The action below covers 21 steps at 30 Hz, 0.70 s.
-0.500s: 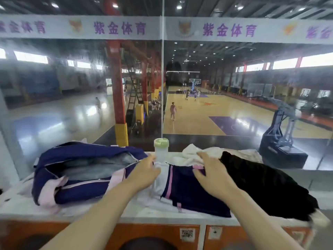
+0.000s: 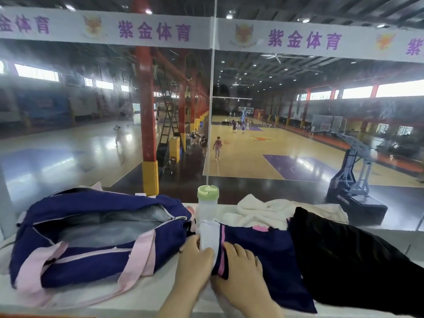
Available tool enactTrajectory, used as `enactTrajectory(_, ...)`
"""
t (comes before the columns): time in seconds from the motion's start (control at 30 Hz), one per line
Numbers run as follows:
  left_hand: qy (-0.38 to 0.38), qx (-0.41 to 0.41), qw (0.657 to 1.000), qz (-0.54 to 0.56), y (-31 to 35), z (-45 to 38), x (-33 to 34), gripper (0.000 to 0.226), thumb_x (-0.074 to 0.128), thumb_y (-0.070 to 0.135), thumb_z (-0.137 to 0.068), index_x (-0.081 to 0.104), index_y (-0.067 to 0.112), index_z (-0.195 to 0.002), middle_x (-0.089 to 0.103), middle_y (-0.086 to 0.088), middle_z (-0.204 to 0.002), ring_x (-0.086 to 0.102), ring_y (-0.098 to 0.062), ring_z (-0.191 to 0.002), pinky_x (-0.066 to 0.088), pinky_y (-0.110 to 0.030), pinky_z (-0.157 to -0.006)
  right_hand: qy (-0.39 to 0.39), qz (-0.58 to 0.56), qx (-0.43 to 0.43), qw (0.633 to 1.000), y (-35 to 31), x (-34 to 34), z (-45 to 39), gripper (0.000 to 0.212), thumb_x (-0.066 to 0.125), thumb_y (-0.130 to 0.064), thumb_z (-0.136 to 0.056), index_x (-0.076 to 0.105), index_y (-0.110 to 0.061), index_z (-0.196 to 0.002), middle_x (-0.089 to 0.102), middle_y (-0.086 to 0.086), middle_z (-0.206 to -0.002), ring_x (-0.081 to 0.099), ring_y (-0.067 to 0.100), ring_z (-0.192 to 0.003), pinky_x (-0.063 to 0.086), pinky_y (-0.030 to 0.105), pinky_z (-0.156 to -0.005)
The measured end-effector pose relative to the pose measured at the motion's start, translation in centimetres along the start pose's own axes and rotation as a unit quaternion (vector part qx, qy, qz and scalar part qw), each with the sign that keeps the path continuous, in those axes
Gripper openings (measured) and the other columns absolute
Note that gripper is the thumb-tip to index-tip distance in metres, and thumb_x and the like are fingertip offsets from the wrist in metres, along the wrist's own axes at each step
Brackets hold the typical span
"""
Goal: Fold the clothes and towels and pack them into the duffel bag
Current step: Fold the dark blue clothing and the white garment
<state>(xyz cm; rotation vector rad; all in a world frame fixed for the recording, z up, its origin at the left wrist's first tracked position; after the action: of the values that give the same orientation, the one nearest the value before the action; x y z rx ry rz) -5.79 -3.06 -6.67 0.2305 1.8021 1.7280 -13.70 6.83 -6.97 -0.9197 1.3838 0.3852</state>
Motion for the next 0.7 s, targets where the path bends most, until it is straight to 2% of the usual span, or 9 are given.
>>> enactTrajectory(0.07, -0.004, 0.025, 1.000, -0.009, 0.9, -0.7, 0.3, 0.033, 0.049, 0.018, -0.083, 0.045, 0.039, -0.109, 0.059, 0.010, -0.105, 0.057, -0.012, -0.098, 0.047, -0.033, -0.081, 0.016, 0.001, 0.012, 1.000, 0.0, 0.5, -0.6, 0.079, 0.046, -0.059, -0.081, 0.020, -0.033, -0.151, 0.024, -0.007, -0.158, 0.022, 0.020, -0.144, 0.012, 0.041, -0.121)
enactTrajectory(0.17, -0.001, 0.036, 0.999, 0.028, 0.9, -1.5, 0.2, 0.021, 0.050, 0.023, -0.090, 0.051, 0.038, -0.105, 0.062, 0.013, -0.100, 0.060, -0.009, -0.094, 0.050, -0.032, -0.081, 0.032, -0.068, 0.022, 0.997, 0.0, 0.3, -0.7, 0.094, 0.020, -0.071, -0.058, 0.029, -0.042, -0.147, 0.030, -0.017, -0.154, 0.025, 0.012, -0.143, 0.015, 0.035, -0.120)
enactTrajectory(0.27, -0.008, 0.000, 0.991, 0.132, 0.3, -2.7, 0.1, 0.014, 0.050, 0.031, -0.096, 0.063, 0.029, -0.093, 0.069, 0.004, -0.094, 0.066, -0.020, -0.092, 0.054, -0.039, -0.080, 0.057, -0.183, 0.036, 0.981, 0.5, 1.0, -2.0, 0.064, 0.031, -0.061, -0.076, 0.058, -0.030, -0.125, 0.060, -0.013, -0.125, 0.052, 0.017, -0.120, 0.036, 0.037, -0.107)
enactTrajectory(0.33, -0.006, -0.026, 0.982, 0.185, 0.1, -3.4, 0.1, 0.021, 0.049, 0.030, -0.097, 0.066, 0.022, -0.086, 0.069, 0.001, -0.089, 0.065, -0.024, -0.094, 0.050, -0.036, -0.078, 0.103, -0.334, 0.087, 0.933, 1.1, 0.6, -1.9, 0.037, 0.041, -0.032, -0.095, 0.070, -0.010, -0.095, 0.071, 0.018, -0.090, 0.064, 0.034, -0.094, 0.046, 0.042, -0.091)
enactTrajectory(0.4, 0.037, 0.028, 0.986, 0.163, 0.6, -2.7, -0.6, 0.016, 0.049, 0.027, -0.096, 0.065, 0.027, -0.095, 0.066, 0.014, -0.099, 0.060, -0.010, -0.099, 0.046, -0.029, -0.083, 0.116, -0.413, 0.133, 0.893, 1.5, -0.6, -0.8, 0.026, 0.048, -0.032, -0.098, 0.066, -0.022, -0.082, 0.069, 0.008, -0.075, 0.064, 0.021, -0.080, 0.048, 0.032, -0.074)
enactTrajectory(0.47, 0.057, 0.117, 0.986, 0.101, 1.9, -1.0, -1.0, 0.022, 0.051, 0.020, -0.096, 0.058, 0.038, -0.106, 0.056, 0.028, -0.111, 0.053, 0.009, -0.104, 0.040, -0.012, -0.085, 0.125, -0.484, 0.153, 0.852, 1.8, -1.5, -0.1, 0.018, 0.052, -0.040, -0.096, 0.066, -0.030, -0.091, 0.070, -0.004, -0.084, 0.064, 0.012, -0.085, 0.047, 0.030, -0.075)
enactTrajectory(0.53, 0.015, 0.171, 0.980, 0.099, 3.0, 0.3, 0.0, 0.035, 0.050, 0.012, -0.096, 0.053, 0.045, -0.107, 0.053, 0.029, -0.114, 0.050, 0.022, -0.098, 0.038, -0.001, -0.078, 0.134, -0.556, 0.164, 0.804, 2.2, -1.5, 0.1, 0.022, 0.053, -0.042, -0.096, 0.069, -0.027, -0.100, 0.073, -0.007, -0.093, 0.066, 0.012, -0.093, 0.051, 0.033, -0.085)
enactTrajectory(0.63, -0.084, 0.160, 0.974, 0.133, 3.8, 1.1, 2.5, 0.036, 0.046, 0.012, -0.099, 0.049, 0.046, -0.110, 0.053, 0.031, -0.113, 0.048, 0.027, -0.101, 0.037, 0.003, -0.078, 0.140, -0.656, 0.183, 0.719, 2.6, -1.1, 0.2, 0.023, 0.056, -0.036, -0.096, 0.071, -0.021, -0.104, 0.076, -0.001, -0.096, 0.071, 0.021, -0.094, 0.054, 0.044, -0.090)
enactTrajectory(0.7, -0.123, 0.157, 0.969, 0.143, 3.7, 1.5, 3.9, 0.034, 0.046, 0.022, -0.100, 0.046, 0.051, -0.118, 0.051, 0.032, -0.122, 0.045, 0.018, -0.117, 0.037, -0.004, -0.092, 0.130, -0.740, 0.171, 0.637, 2.2, -1.1, 0.6, 0.021, 0.055, -0.021, -0.096, 0.068, -0.018, -0.113, 0.076, 0.005, -0.103, 0.072, 0.025, -0.096, 0.054, 0.044, -0.087)
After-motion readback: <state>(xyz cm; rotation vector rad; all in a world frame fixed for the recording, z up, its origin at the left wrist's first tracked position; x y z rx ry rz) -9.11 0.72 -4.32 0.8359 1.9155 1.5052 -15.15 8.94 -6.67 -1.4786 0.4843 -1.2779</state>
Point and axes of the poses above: each hand's wrist, its own z-axis away from the middle knuckle, its own x-axis out of the palm, y = z × x, the point moved 5 cm from there along -z, towards the middle knuckle
